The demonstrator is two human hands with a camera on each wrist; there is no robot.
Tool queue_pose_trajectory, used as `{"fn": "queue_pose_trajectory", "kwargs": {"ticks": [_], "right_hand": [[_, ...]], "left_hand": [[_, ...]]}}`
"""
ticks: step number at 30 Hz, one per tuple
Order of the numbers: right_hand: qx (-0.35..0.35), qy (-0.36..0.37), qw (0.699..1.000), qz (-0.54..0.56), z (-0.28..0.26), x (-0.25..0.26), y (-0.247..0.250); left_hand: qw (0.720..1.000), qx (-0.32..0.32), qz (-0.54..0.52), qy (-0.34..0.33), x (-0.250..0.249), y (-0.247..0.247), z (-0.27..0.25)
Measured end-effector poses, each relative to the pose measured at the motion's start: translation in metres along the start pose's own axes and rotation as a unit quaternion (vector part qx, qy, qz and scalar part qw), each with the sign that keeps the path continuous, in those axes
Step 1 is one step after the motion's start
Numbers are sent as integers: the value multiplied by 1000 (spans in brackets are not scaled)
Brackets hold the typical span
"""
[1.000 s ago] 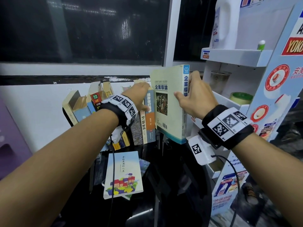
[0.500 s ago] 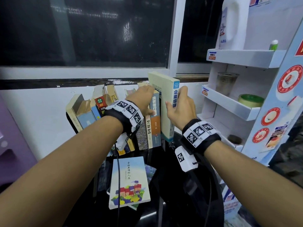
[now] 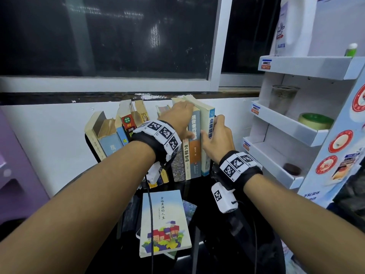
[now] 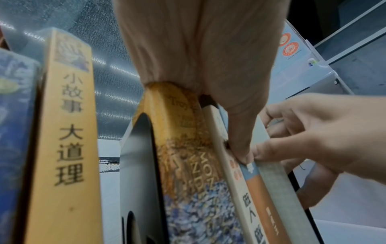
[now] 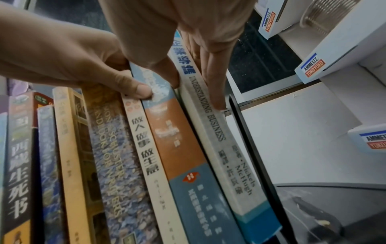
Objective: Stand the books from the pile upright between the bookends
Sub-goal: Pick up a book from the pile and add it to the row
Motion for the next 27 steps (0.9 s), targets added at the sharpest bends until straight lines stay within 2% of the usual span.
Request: {"fn": "queue_pose_trajectory", "kwargs": {"ticks": [11,16,21,23,27], "right_hand": [[35,-1,999,11,-2,-13,-7],[113,11,993,11,-2,-18,-13],[200,-12,980,-19,-8,-33,-21],[214,-28,976,-17,-10,-38,-24],[200,-36,979,-9,-10,-39,-27]], "left_hand": [[1000,9,3,5,-5,3,-2],[1000,12,5,10,-6,4,-4],[1000,12,0,18,-6,6,-6],[1000,8,-5,20,-6,7,-6],[1000,7,-7,20,-5,8,-5]]}}
Point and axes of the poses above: each hand's wrist, its own z-axis towards the middle knuckle, its own y-axis out of the back of the hand, x = y × z, the point moved 9 cm from there along z, towards the middle knuckle, and after that the axes turned 14 degrees about -y, right-handed, at the moved point
